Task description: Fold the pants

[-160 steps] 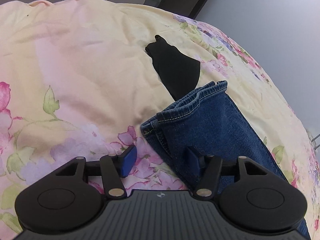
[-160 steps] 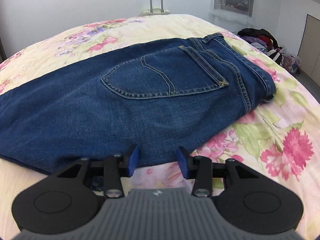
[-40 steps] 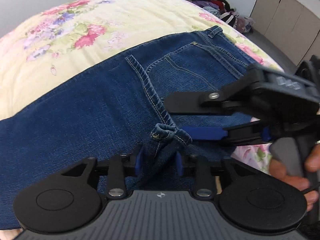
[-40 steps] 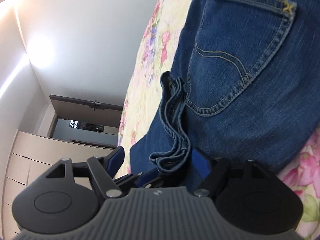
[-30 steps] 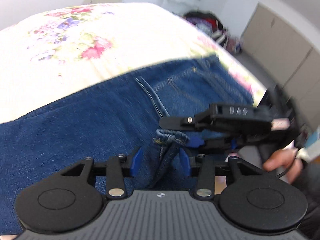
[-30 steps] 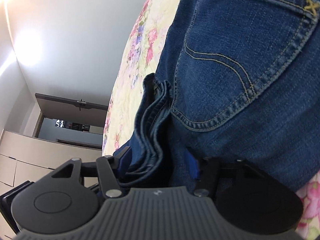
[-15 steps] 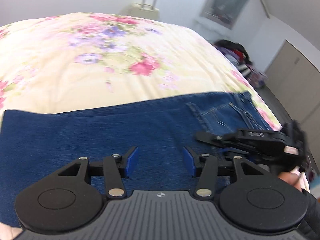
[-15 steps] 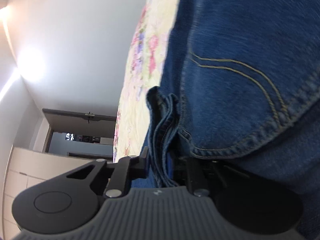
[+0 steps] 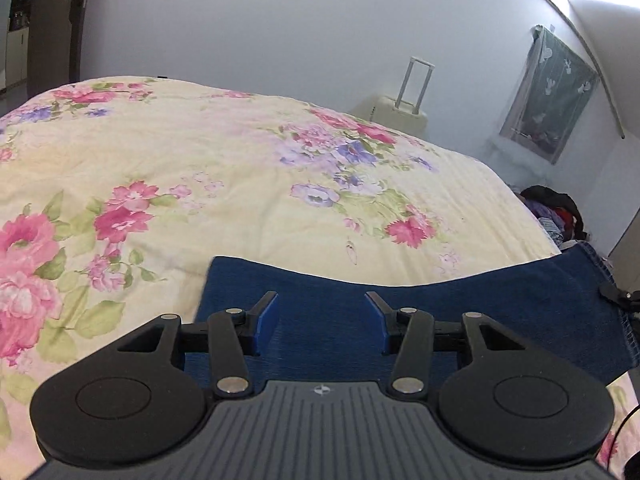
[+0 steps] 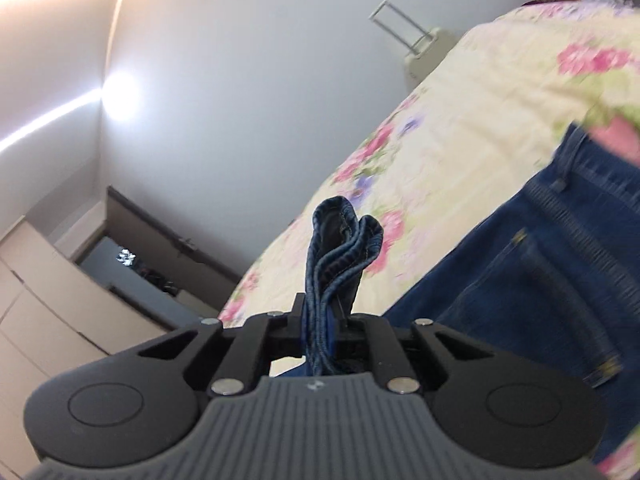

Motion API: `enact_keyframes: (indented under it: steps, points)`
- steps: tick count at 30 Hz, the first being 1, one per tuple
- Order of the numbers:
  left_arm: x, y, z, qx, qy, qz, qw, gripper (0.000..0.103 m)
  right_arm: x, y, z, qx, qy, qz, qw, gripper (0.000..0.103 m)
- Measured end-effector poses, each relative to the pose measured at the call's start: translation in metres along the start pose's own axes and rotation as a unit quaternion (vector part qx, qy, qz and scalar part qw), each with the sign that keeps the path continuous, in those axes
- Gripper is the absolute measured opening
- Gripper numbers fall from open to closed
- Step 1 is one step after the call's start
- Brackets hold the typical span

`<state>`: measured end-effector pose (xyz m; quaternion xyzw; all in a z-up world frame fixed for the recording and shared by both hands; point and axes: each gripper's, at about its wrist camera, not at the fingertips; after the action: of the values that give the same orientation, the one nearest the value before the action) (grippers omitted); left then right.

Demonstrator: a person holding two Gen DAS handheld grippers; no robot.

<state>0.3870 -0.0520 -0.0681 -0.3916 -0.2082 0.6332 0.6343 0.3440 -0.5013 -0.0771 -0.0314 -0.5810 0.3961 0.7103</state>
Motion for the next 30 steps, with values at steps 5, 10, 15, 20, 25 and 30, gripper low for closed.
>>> enact_keyframes:
  steps: [5,10,15,20,25,30]
  points:
    - [0.017,0.033,0.008,-0.025,-0.038,-0.002,0.999,0.056,0.002,-0.046,0.019,0.016,0.046,0.019,0.999,0.004]
    - [0.036,0.051,-0.006,0.001,-0.037,0.003,0.9993,0.052,0.019,-0.085,0.064,0.009,0.118,0.075,0.99,0.004]
    - [0.042,0.052,-0.012,0.003,-0.016,-0.002,0.9999,0.052,0.005,-0.099,0.05,0.046,0.191,0.111,0.974,0.003]
    - [0.055,0.053,-0.011,0.006,-0.003,0.013,0.9999,0.052,-0.021,-0.096,0.015,0.06,0.265,0.153,0.95,0.003]
    - [0.063,0.047,-0.014,0.003,0.0,0.025,0.9997,0.05,-0.022,-0.091,0.007,0.012,0.279,0.188,0.941,0.003]
    - [0.062,0.048,-0.02,0.009,0.008,0.021,0.9997,0.05,-0.024,-0.083,0.0,0.003,0.304,0.216,0.928,0.003]
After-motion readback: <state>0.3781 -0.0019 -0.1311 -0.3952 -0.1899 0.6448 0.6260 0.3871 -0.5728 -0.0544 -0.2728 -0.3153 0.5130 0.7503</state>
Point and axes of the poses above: each gripper's, at about its wrist camera, not at the fingertips, and z roughly against the way its jaws point, x to its left, y to its underside, and after that the axes turned 1 degree about y, right-handed
